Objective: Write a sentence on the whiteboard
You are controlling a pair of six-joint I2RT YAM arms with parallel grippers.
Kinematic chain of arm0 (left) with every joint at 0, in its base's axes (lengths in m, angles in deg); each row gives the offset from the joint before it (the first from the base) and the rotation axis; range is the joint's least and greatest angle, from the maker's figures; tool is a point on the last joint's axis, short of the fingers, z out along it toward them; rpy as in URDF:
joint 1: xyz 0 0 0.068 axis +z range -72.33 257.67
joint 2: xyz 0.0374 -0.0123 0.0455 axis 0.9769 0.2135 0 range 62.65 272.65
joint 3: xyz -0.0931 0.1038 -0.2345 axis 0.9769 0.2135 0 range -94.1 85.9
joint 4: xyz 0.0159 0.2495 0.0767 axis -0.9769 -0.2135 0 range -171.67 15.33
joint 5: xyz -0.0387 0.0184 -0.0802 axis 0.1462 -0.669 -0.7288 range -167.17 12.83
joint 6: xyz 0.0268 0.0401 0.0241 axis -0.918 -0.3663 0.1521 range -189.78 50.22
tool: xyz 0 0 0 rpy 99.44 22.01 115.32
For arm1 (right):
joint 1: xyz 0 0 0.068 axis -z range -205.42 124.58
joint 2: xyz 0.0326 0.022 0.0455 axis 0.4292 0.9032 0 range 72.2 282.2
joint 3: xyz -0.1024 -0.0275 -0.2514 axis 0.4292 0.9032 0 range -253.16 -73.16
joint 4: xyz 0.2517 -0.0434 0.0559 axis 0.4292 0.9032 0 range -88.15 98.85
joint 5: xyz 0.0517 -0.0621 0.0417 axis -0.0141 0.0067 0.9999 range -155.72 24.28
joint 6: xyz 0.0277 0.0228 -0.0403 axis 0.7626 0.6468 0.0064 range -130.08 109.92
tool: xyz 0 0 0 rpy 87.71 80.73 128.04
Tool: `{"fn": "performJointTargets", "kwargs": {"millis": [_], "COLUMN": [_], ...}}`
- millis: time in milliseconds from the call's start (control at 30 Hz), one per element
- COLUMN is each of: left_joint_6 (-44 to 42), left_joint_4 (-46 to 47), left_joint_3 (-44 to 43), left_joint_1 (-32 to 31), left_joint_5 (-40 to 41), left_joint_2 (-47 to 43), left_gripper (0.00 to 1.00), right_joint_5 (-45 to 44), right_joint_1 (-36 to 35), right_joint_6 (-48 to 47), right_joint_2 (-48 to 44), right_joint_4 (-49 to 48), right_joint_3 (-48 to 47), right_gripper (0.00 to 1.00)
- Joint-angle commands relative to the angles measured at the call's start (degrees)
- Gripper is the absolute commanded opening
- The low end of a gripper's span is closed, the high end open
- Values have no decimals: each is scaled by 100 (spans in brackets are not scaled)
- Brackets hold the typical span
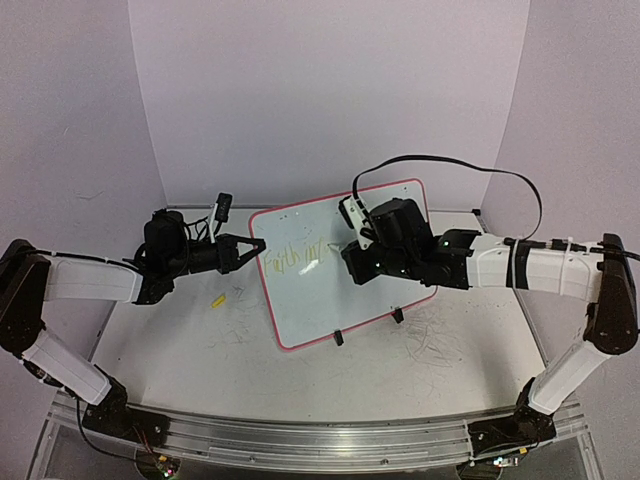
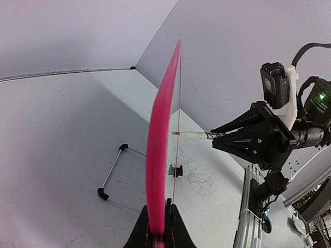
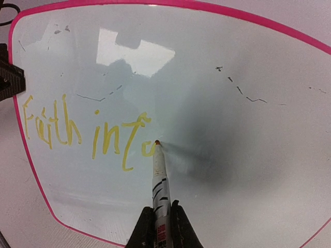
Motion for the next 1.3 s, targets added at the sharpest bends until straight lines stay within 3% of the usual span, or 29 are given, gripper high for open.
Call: {"fn": "performJointTargets", "kwargs": {"millis": [0, 333, 667, 1267], "left_joint_6": [-349, -346, -348, -348], "left_joint_4": [-177, -176, -184, -228], "left_joint_3": [-59, -46, -14, -4], "left_joint_1": [-10, -21, -19, -28], "left_joint_5": [128, 132, 151, 202], "left_joint_2": [-78, -86, -117, -166], "left_gripper": [0, 0, 0, 0], "right_joint_5": [-55, 142, 114, 377], "right_joint_1": [62, -43, 359, 160], "right_joint_6": [-6, -24, -325, -485], "right_joint_2": [94, -29, -968, -610], "right_joint_4": [-155, -108, -393, -318], "right_joint_3": [-234, -56, 302, 292], "right_gripper": [0, 0, 0, 0]}}
